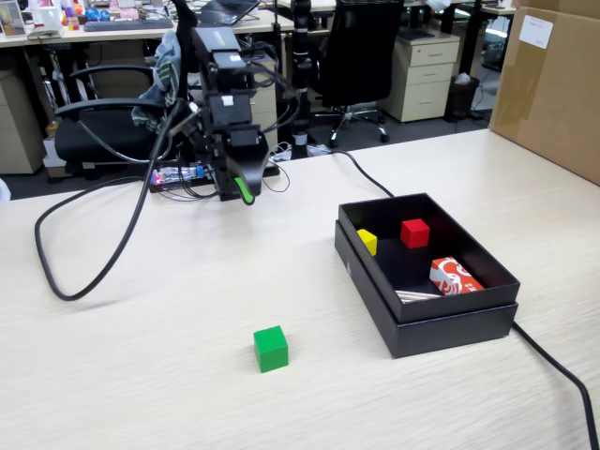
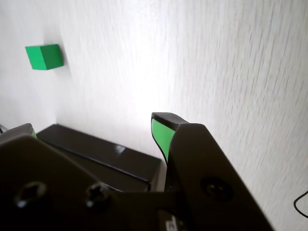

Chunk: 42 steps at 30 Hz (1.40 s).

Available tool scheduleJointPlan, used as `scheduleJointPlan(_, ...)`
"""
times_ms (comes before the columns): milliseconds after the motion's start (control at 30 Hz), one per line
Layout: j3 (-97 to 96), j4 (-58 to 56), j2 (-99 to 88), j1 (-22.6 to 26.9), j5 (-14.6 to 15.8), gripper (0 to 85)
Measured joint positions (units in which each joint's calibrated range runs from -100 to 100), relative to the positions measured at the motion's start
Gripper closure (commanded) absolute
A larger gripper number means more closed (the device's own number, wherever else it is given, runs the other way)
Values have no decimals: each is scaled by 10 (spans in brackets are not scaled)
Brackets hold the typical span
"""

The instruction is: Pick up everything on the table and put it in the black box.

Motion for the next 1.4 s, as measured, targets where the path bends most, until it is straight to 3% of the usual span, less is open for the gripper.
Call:
scheduleJointPlan(200, 315, -120, 298, -21, -2, 386)
scheduleJointPlan(400, 546, -152, 533, -31, -6, 408)
scheduleJointPlan(900, 798, -152, 963, -37, -19, 407)
scheduleJointPlan(1400, 887, -151, 1118, -25, -23, 406)
